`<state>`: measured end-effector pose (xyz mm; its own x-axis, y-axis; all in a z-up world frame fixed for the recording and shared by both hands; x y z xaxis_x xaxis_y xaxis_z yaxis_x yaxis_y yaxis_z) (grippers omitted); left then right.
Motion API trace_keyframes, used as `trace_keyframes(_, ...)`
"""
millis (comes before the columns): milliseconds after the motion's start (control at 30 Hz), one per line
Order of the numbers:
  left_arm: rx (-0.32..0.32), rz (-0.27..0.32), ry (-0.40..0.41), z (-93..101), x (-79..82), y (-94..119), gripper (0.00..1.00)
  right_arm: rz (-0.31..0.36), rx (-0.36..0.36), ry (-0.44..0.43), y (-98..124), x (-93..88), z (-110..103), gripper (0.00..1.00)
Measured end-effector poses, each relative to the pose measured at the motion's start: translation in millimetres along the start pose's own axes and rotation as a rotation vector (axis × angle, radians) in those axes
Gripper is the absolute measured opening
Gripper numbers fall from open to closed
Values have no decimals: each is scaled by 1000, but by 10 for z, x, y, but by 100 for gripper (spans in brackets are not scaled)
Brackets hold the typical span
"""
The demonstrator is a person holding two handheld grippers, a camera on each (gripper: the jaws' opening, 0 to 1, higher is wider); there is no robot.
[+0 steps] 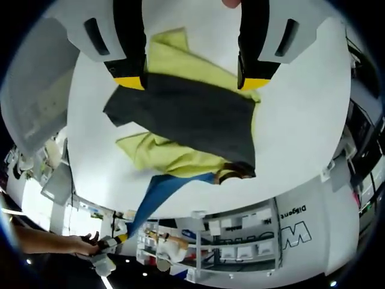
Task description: Fold the garment on the visible template until the final outline fits inside the template.
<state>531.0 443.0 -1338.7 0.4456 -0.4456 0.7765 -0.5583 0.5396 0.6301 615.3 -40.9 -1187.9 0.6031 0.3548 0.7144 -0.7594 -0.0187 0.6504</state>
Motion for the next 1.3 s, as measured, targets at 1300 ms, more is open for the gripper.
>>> trace_keyframes(1300, 9, -85, -12, 395, 47, -150, 57, -224, 102, -113, -796, -905, 342, 0)
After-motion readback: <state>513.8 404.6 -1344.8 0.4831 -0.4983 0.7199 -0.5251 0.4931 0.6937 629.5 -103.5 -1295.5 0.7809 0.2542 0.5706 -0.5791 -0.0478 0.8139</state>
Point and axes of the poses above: the point that each gripper's makers call its tool centre point, and the gripper's own axes: y roughly backward along the fingers, z roughly to its right, x roughly out of its top, the point moved 7 cm from there along y, roughly backward along the fingers, and after that the axes turned 2 degrees about x, right-handed, at the moved point
